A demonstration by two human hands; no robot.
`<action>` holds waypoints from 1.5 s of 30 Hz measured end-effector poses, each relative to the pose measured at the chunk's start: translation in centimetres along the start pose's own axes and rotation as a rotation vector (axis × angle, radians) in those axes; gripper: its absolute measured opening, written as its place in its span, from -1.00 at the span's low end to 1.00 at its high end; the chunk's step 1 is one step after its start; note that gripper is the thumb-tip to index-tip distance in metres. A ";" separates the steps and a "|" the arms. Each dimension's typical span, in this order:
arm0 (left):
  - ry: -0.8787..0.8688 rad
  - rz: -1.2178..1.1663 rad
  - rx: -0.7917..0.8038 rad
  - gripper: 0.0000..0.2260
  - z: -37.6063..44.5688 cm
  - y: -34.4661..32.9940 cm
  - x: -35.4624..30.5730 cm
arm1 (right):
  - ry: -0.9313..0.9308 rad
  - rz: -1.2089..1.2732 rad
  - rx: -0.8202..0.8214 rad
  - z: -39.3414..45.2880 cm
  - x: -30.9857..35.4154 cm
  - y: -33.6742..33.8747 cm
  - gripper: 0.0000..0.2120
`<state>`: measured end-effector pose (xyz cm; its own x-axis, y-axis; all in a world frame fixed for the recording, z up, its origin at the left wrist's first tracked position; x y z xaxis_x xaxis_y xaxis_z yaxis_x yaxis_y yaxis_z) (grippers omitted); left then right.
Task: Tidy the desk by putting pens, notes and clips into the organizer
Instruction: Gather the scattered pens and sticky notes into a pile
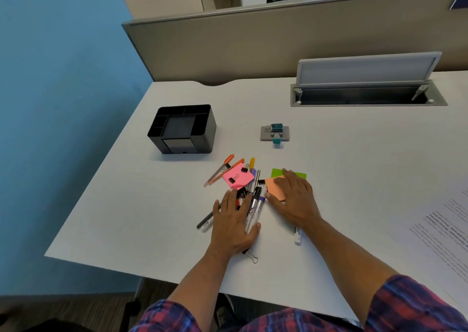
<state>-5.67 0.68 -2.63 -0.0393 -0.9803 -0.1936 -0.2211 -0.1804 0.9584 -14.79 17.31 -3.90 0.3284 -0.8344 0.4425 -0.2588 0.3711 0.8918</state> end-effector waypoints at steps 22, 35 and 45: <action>-0.392 0.081 -0.032 0.02 -3.6 0.1 -3.1 | -0.124 -0.063 -0.045 0.9 3.3 -1.7 -0.47; -0.149 0.113 -0.090 -0.29 -3.7 0.2 0.4 | -0.135 -0.027 -0.087 0.7 4.0 -1.4 -0.49; 0.148 0.029 0.012 -0.25 -3.7 -0.6 5.8 | -0.067 -0.055 -0.158 1.3 8.1 -1.1 -0.55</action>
<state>-2.13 -5.16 -3.54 0.0976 -0.9865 -0.1317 -0.2332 -0.1513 0.9606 -12.99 9.57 -1.44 0.2756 -0.8785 0.3903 -0.0943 0.3794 0.9204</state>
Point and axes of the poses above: each hand's wrist, its own z-axis towards the middle knuckle, its own y-axis out of the back of the hand, x = y × z, the point moved 10 cm from there along z, towards the middle knuckle, and after that the axes turned 12 degrees about x, right-handed, at the moved point
